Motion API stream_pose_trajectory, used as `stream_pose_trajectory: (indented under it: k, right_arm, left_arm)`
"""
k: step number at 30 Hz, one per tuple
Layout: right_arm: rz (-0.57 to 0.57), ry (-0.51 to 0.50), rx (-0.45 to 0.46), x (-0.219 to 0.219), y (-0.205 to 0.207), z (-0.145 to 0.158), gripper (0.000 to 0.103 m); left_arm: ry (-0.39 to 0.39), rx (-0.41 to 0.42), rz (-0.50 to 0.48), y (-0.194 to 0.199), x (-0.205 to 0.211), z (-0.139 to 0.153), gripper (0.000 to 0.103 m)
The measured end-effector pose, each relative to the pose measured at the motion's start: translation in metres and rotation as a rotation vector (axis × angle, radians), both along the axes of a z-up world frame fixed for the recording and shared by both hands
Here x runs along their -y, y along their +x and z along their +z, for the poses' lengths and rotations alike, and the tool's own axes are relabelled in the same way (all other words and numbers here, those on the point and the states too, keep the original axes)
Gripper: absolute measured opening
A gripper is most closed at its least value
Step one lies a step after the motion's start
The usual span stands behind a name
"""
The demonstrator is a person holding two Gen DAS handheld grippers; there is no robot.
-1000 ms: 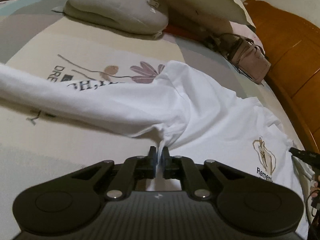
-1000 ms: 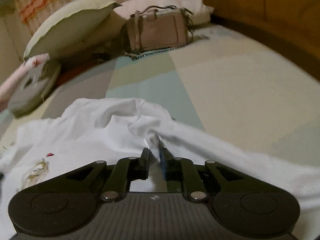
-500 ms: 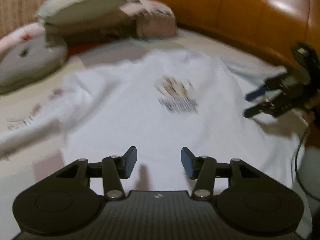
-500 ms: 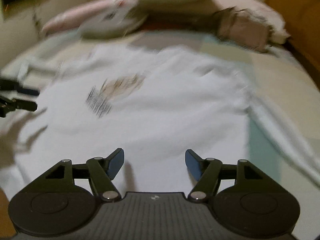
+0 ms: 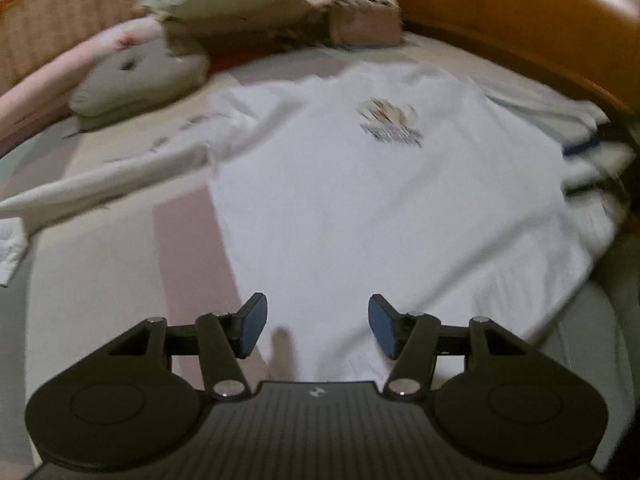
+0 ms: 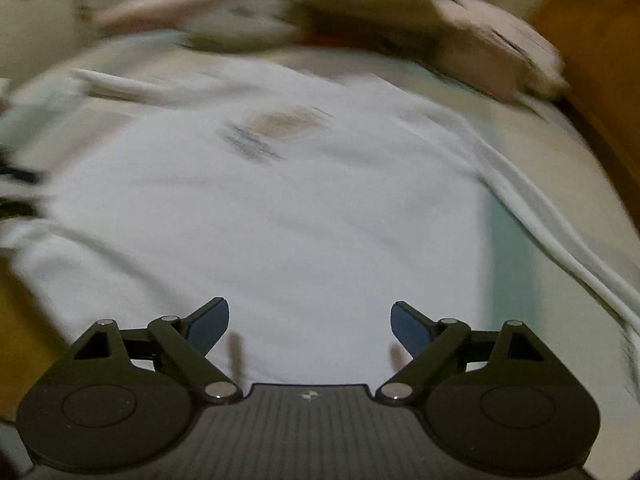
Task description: Fold clothes
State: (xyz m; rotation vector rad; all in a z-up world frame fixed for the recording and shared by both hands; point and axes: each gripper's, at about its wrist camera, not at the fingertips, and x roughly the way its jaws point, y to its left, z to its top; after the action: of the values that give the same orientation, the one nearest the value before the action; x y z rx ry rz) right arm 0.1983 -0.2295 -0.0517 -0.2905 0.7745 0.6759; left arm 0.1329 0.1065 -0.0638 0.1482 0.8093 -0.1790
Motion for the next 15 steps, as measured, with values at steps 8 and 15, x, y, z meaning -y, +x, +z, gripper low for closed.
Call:
stream_pose_trajectory:
  k: [8,15]
  right_arm:
    - [0.474,0.073,-0.110,-0.103,-0.056,-0.012,0.031]
    - [0.498,0.023,-0.094,-0.141,-0.073,-0.033,0.029]
  left_arm:
    - [-0.015,0.049,0.080,-0.020,-0.006,0.016,0.062]
    - [-0.072,0.072,0.127,-0.044,-0.021,0.019,0.064]
